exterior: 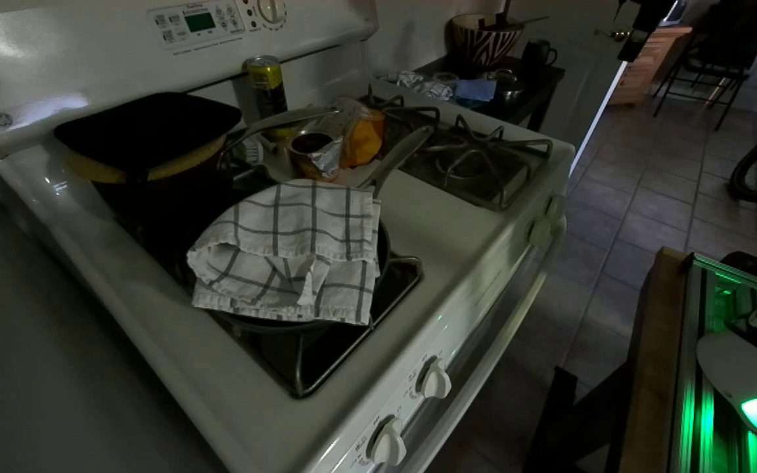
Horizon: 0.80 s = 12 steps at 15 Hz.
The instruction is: Remove the wooden coaster from the pot and move it to the right.
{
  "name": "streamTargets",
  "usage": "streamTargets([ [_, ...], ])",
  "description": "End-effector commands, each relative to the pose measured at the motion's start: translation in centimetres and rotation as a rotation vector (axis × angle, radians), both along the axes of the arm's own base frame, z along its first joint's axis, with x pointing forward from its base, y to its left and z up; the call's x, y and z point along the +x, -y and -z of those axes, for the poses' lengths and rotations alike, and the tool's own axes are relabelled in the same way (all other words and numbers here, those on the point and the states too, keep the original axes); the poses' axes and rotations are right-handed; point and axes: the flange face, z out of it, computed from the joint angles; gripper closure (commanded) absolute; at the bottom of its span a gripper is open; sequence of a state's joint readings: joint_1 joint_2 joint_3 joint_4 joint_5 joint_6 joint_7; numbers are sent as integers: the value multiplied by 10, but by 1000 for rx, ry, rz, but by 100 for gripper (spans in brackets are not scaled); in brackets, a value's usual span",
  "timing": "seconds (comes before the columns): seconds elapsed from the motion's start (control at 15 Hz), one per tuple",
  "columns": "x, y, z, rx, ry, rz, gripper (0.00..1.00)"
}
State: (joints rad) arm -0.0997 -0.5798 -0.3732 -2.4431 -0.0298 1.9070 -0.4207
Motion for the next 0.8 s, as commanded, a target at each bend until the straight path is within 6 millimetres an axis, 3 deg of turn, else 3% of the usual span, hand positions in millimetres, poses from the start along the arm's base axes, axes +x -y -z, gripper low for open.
streamTargets([
  [0.0, 0, 0, 0, 0, -1, 0, 0],
  [0.6, 0, 0, 0, 0, -1, 0, 0],
  [0.73, 9, -13, -26, 57, 73, 2, 0],
])
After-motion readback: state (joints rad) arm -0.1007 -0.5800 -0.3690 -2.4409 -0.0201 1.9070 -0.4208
